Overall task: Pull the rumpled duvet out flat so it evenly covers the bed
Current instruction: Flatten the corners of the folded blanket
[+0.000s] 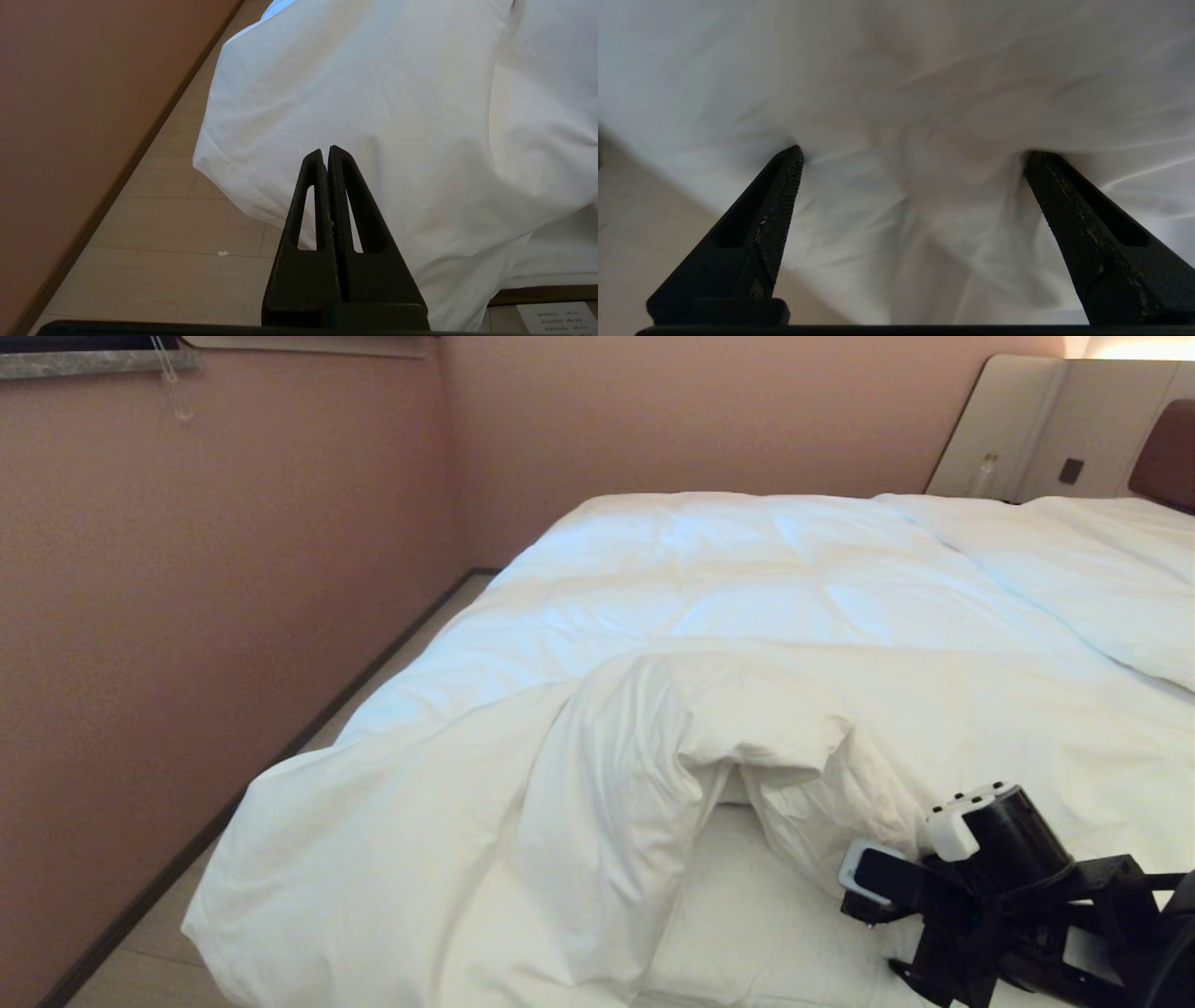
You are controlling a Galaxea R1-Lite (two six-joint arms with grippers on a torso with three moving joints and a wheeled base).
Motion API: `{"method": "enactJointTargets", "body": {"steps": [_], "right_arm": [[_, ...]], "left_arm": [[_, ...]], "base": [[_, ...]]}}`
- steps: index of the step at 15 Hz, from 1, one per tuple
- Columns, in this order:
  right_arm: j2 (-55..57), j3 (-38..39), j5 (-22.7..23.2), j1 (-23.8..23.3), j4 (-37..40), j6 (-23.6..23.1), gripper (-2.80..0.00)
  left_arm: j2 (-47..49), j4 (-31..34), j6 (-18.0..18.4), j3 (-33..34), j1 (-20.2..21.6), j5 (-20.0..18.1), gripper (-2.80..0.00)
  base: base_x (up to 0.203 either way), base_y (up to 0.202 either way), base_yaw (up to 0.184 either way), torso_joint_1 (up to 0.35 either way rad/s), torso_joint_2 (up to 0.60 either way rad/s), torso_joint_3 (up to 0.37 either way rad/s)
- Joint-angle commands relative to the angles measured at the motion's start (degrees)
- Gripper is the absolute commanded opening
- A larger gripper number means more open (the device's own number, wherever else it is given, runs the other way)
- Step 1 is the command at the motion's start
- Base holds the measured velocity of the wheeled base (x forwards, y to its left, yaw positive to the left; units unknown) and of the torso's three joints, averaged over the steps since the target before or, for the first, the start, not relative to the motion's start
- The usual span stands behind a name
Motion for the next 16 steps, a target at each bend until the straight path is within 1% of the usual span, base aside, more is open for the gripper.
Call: {"method": "enactJointTargets", "body": {"steps": [1,2,5,7,11,16], "right_arm": [[-1.4,0.8,-7.4,0.7,-9.1,-0.7,0.00],[-3.2,0.9,-9.3,1.2,-9.1,-1.1,0.00],[-8.0,0.4,-11.2,1.5,-8.9,-2.2,0.00],[-8.5,1.0,-12.2,1.5,-8.6,-3.0,0.00],[-5.8,3.5,-11.7,1.3,-8.8,-2.4,0.00],[-5.7,4.5,-11.6,1.5,-8.8,-2.4,0.00]], "left_arm": [[0.0,0.0,0.0,0.0,0.0,0.0,-2.80],[0.0,0.0,0.0,0.0,0.0,0.0,-2.80],[0.0,0.0,0.0,0.0,0.0,0.0,-2.80],[0.0,0.0,0.0,0.0,0.0,0.0,-2.80],[0.0,0.0,0.0,0.0,0.0,0.0,-2.80],[0.0,0.0,0.0,0.0,0.0,0.0,-2.80]], "base": [[0.000,0.000,0.000,0.000,0.00,0.000],[0.000,0.000,0.000,0.000,0.00,0.000],[0.000,0.000,0.000,0.000,0.00,0.000],[0.000,0.000,0.000,0.000,0.00,0.000],[0.000,0.000,0.000,0.000,0.00,0.000],[0.000,0.000,0.000,0.000,0.00,0.000]]}}
